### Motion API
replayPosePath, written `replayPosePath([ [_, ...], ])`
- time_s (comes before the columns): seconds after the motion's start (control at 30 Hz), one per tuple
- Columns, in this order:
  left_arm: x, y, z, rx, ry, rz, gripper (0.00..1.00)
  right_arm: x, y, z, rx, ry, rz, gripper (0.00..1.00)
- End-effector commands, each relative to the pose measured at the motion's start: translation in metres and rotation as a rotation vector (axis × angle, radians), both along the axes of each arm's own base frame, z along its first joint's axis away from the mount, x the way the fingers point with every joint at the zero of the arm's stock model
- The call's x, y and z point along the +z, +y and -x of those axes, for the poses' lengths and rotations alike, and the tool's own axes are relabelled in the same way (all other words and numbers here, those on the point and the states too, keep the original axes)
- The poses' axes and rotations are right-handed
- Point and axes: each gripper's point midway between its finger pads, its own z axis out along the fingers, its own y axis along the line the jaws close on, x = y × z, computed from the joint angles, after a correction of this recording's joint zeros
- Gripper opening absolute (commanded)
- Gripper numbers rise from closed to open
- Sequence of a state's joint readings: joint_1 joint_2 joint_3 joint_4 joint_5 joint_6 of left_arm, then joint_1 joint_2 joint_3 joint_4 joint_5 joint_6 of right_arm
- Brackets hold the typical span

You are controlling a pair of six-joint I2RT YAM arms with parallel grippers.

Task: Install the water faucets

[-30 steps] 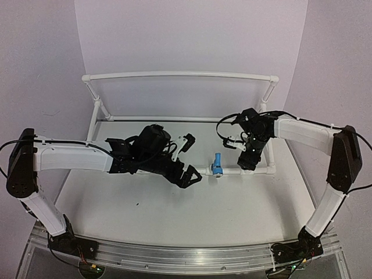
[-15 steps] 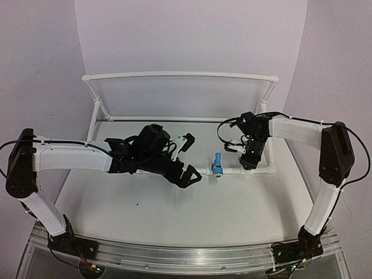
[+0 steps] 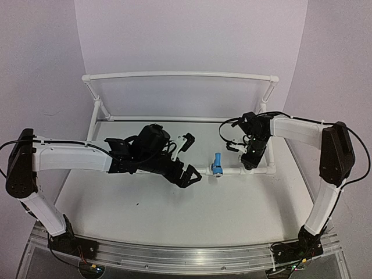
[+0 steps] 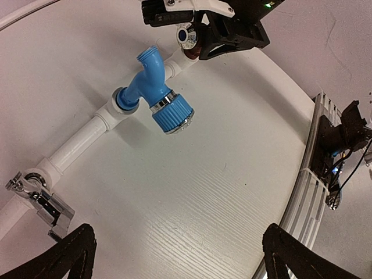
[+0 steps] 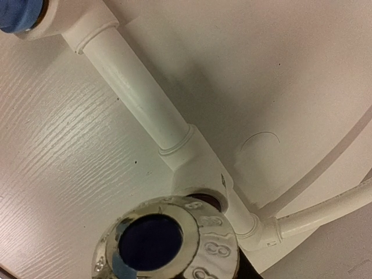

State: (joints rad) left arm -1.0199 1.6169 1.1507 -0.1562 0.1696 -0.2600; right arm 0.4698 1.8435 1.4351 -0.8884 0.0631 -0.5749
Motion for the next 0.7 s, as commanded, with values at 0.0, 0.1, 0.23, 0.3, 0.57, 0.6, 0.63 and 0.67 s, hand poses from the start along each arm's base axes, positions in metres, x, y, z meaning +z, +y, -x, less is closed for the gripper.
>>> replayPosePath([
  [0.0, 0.020, 0.002, -0.004, 0.010, -0.044, 0.044, 1.00, 0.008, -0.003, -0.007, -0.221, -0.052, -0.094, 0.23],
  [0.1, 0.021, 0.002, -0.004, 0.011, -0.044, 0.047, 1.00, 0.011, -0.002, -0.006, -0.243, -0.055, -0.116, 0.24],
  [0.23, 0.021, 0.002, -0.004, 0.013, -0.043, 0.045, 1.00, 0.021, 0.004, -0.006, -0.237, -0.063, -0.156, 0.65],
  [0.3, 0.021, 0.002, -0.004, 0.016, -0.040, 0.043, 1.00, 0.032, 0.005, -0.008, -0.210, -0.090, -0.166, 0.86],
  [0.57, 0.021, 0.000, -0.008, 0.035, -0.021, 0.022, 1.00, 0.100, 0.032, -0.025, -0.123, -0.200, -0.327, 0.98],
  [0.6, 0.021, 0.000, -0.010, 0.046, -0.017, 0.013, 1.00, 0.111, 0.036, -0.027, -0.111, -0.216, -0.352, 0.98],
  [0.63, 0.021, 0.001, -0.013, 0.061, -0.014, 0.003, 1.00, 0.122, 0.040, -0.029, -0.100, -0.230, -0.375, 0.98],
  [0.67, 0.021, 0.001, -0.016, 0.083, -0.006, -0.011, 1.00, 0.136, 0.045, -0.031, -0.085, -0.247, -0.405, 0.98],
])
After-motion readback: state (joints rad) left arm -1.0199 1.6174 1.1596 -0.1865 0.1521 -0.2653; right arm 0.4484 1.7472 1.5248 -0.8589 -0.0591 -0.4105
